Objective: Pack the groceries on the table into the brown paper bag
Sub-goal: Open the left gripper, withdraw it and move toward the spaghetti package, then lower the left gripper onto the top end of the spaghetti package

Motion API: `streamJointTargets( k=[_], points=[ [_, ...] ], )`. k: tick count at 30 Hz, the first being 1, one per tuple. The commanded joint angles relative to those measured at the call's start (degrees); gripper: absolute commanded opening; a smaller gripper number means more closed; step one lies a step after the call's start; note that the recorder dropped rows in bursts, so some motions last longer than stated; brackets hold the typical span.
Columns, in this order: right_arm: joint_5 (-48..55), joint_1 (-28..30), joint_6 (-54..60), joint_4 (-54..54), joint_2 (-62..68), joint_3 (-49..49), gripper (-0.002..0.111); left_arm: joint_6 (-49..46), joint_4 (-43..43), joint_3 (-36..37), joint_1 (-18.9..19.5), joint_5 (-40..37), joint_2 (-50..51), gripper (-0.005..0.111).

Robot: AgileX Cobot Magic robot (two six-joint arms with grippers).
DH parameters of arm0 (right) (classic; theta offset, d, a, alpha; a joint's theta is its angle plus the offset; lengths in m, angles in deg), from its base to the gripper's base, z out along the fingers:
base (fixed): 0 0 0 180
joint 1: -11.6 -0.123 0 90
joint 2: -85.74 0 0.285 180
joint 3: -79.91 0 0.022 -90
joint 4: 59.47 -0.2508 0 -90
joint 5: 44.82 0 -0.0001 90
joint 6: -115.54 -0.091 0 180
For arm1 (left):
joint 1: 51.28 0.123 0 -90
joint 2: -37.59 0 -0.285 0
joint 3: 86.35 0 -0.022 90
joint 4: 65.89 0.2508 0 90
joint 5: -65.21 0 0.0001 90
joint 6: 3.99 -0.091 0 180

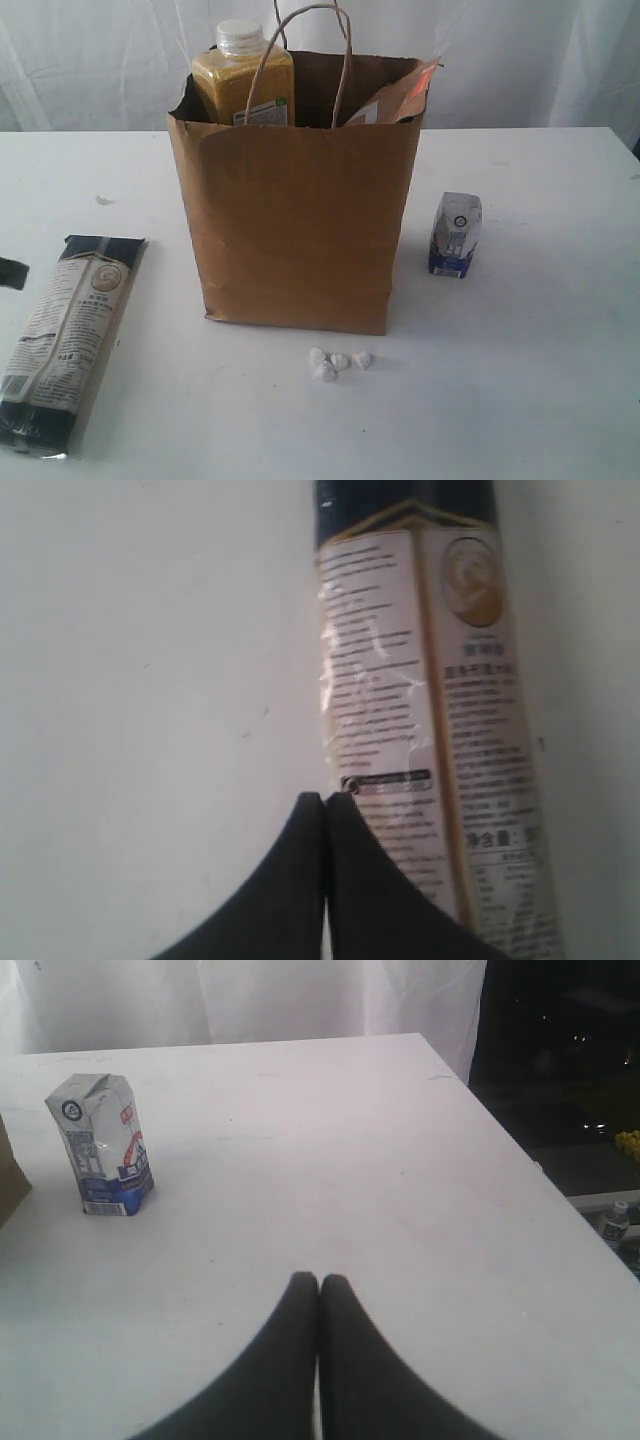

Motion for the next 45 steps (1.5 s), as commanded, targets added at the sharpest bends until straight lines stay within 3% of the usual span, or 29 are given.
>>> streamJointTargets(
  k=[1,6,10,14,21,29,38,42,45],
  points=[
    [-0.55,-0.19,-0.02,0.28,-0.15,-0.29,0.000,-7.24,-3.35,-7.06,-1.42,-1.66,7.92,0.014],
    [-0.55,-0.19,-0.02,0.28,-0.15,-0.29,0.000,-7.84,-3.22,-10.31,-1.42,-0.51,12.50,0.045],
    [-0.55,-0.19,-0.02,0.28,-0.15,-0.29,0.000,-5.84,-3.85,-9.63,-1.42,6.66,15.05,0.069],
    [-0.55,-0.19,-0.02,0.28,-0.15,-0.29,0.000,-2.14,-4.26,-8.77,-1.42,12.82,17.52,0.084],
    [-0.55,-0.19,-0.02,0.28,-0.15,-0.29,0.000,-1.46,-4.56,-8.77,-1.42,16.17,17.63,0.086],
    [-0.55,-0.19,-0.02,0.28,-0.15,-0.29,0.000,-0.58,-4.56,-8.77,-1.42,29.22,17.63,0.086],
    [-0.55,-0.19,-0.02,0.28,-0.15,-0.29,0.000,2.01,-4.56,-8.77,-1.21,22.48,17.75,0.087],
    [-0.55,-0.19,-0.02,0.28,-0.15,-0.29,0.000,2.32,-4.56,-8.77,-1.21,19.39,17.75,0.106],
    [-0.55,-0.19,-0.02,0.28,-0.15,-0.29,0.000,2.32,-4.56,-8.77,-1.21,13.93,17.75,0.105]
  ],
)
